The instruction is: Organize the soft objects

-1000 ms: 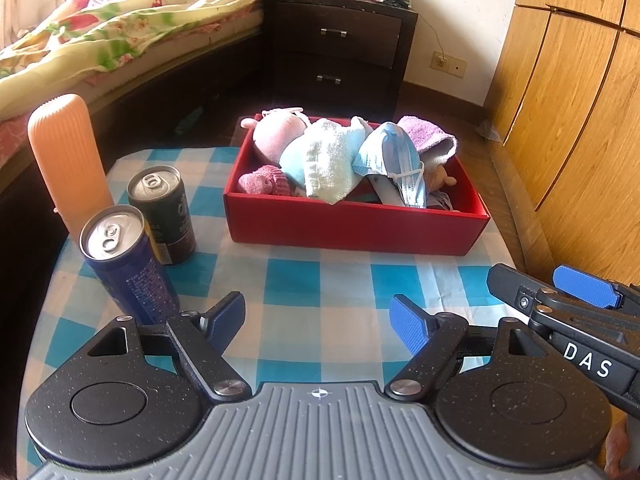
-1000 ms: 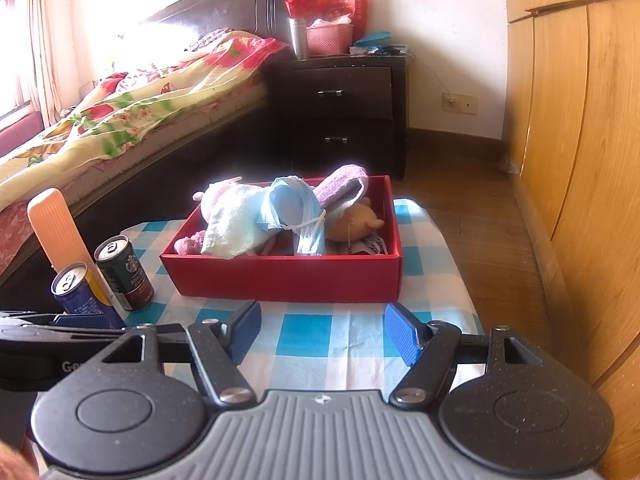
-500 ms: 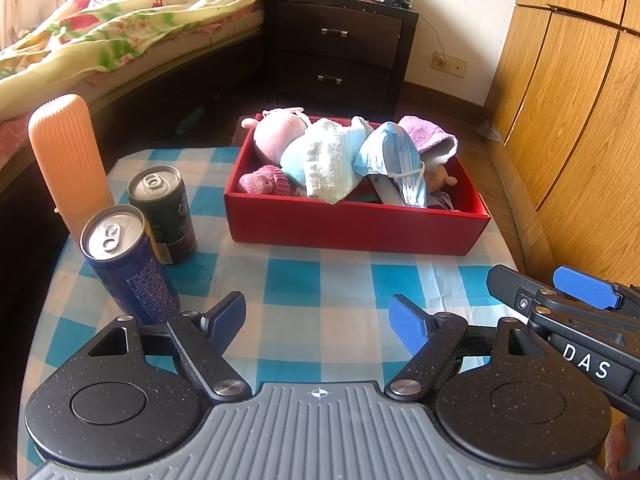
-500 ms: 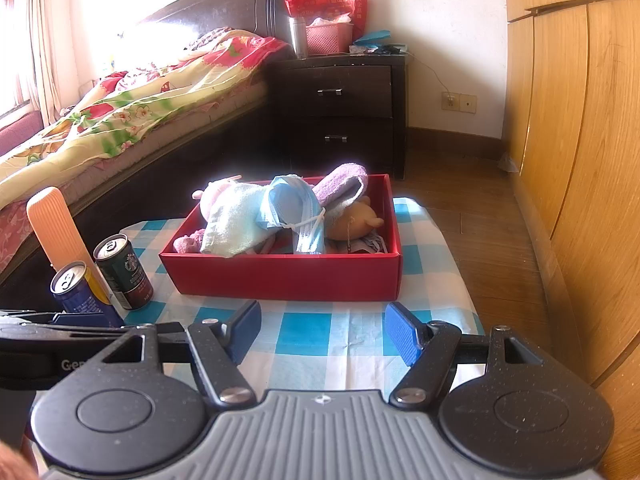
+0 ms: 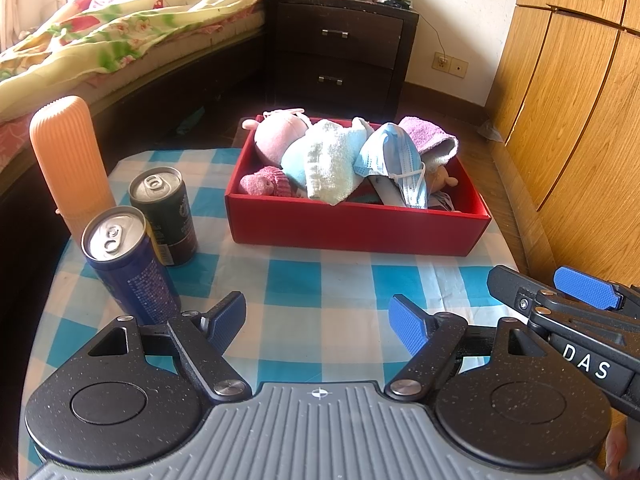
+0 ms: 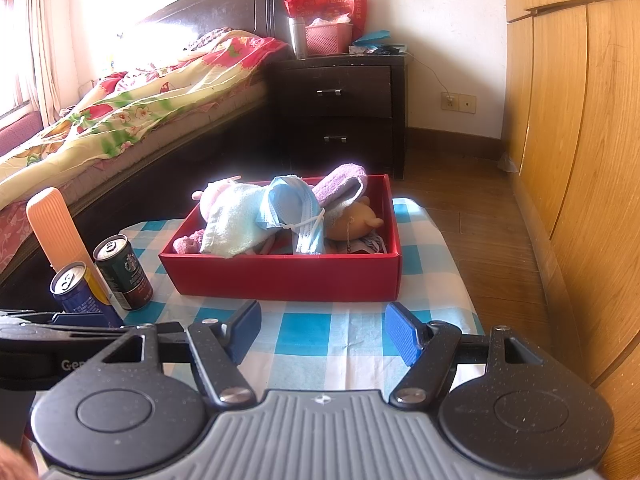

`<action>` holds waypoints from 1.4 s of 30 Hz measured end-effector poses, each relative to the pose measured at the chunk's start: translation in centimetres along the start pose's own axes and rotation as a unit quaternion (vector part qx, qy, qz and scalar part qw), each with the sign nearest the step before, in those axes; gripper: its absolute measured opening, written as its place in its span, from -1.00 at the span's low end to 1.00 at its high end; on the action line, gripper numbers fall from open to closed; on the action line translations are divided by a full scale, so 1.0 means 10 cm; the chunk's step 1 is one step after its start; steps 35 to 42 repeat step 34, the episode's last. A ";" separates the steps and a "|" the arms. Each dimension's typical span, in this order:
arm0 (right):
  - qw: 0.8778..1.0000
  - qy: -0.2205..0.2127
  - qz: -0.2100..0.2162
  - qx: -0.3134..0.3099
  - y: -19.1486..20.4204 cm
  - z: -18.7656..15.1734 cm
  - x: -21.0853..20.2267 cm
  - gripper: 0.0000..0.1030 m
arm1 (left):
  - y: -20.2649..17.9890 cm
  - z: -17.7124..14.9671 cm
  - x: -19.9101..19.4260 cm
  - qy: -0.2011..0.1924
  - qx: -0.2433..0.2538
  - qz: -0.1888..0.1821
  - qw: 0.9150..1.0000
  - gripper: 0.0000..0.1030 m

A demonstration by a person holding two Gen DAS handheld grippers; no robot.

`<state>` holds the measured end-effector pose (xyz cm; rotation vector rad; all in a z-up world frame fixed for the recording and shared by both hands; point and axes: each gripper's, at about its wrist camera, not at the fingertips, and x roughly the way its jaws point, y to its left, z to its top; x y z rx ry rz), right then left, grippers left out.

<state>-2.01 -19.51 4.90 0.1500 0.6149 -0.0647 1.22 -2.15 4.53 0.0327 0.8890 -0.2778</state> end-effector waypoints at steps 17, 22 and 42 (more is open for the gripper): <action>1.000 -0.005 0.000 0.003 0.01 0.00 -0.01 -0.09 | 0.01 0.03 -0.01 -0.003 -0.006 0.011 1.000 0.57; 1.000 -0.006 0.002 0.005 0.01 0.00 -0.02 -0.09 | 0.01 0.03 0.00 -0.001 -0.009 0.011 1.000 0.62; 1.000 -0.015 0.005 0.013 -0.01 0.01 -0.04 -0.09 | 0.00 0.03 -0.04 -0.029 -0.005 0.021 0.999 0.85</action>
